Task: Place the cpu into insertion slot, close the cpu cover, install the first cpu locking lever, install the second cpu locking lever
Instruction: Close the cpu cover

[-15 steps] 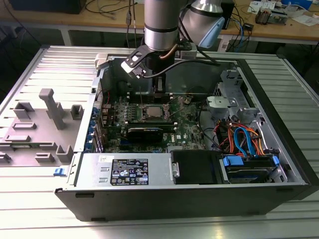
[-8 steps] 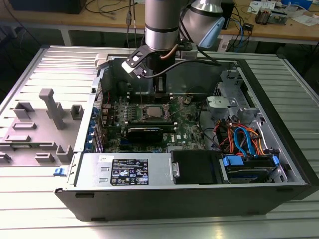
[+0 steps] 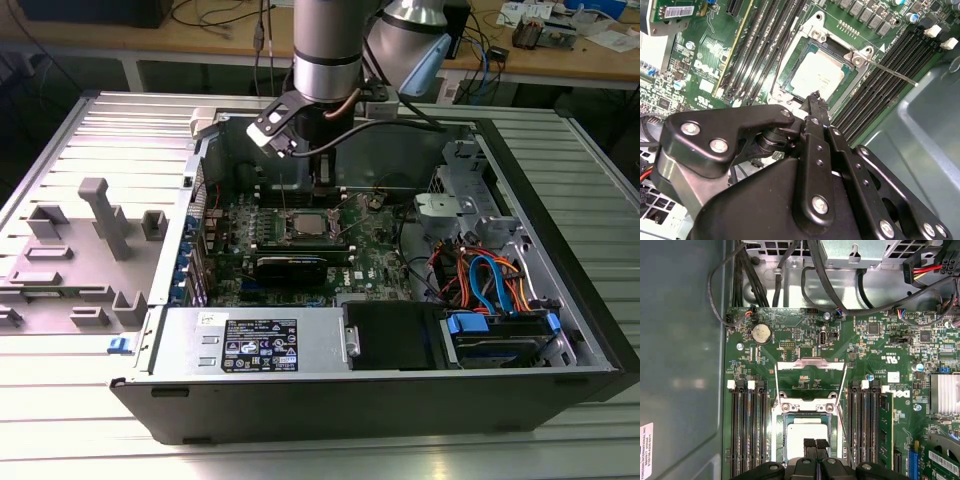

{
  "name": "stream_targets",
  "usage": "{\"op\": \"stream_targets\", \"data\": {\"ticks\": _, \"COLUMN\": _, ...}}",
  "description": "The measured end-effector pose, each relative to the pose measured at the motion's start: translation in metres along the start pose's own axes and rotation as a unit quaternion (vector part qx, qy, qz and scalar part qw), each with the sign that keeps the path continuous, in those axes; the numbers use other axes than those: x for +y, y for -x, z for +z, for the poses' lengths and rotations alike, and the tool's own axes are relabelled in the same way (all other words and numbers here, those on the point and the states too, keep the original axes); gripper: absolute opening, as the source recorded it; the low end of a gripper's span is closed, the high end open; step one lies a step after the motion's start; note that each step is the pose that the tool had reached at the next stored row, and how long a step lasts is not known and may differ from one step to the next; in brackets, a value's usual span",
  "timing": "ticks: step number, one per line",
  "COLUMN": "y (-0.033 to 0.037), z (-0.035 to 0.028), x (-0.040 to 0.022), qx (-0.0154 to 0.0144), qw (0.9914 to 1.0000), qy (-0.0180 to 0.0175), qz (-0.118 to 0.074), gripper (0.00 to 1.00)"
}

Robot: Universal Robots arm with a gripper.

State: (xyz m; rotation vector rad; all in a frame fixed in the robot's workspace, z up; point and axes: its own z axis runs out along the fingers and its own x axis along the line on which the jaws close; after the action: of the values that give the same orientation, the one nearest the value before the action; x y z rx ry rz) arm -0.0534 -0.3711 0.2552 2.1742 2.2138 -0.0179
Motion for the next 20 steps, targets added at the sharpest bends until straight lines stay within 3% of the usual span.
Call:
{"op": "stream_targets", "data": {"ticks": 4, "y": 0.0002, "z": -0.0053, "x": 0.0001, "qx": 0.0001, "qw": 1.00000, "qy": 0.0001, "qz": 0.000, "gripper": 0.11}}
{"op": "stream_targets", "data": {"ticks": 9, "y": 0.0002, "z": -0.0055, "x": 0.0024, "qx": -0.0001, "qw": 1.00000, "qy": 0.0000, "qz": 0.000, "gripper": 0.11}}
{"op": "stream_targets", "data": {"ticks": 15, "y": 0.0001, "z": -0.0052, "x": 0.0145, "qx": 0.0000, "qw": 1.00000, "qy": 0.0001, "qz": 0.000, "gripper": 0.11}}
{"op": "stream_targets", "data": {"ticks": 20, "y": 0.0001, "z": -0.0052, "x": 0.0167, "qx": 0.0000, "qw": 1.00000, "qy": 0.0000, "qz": 0.000, "gripper": 0.11}}
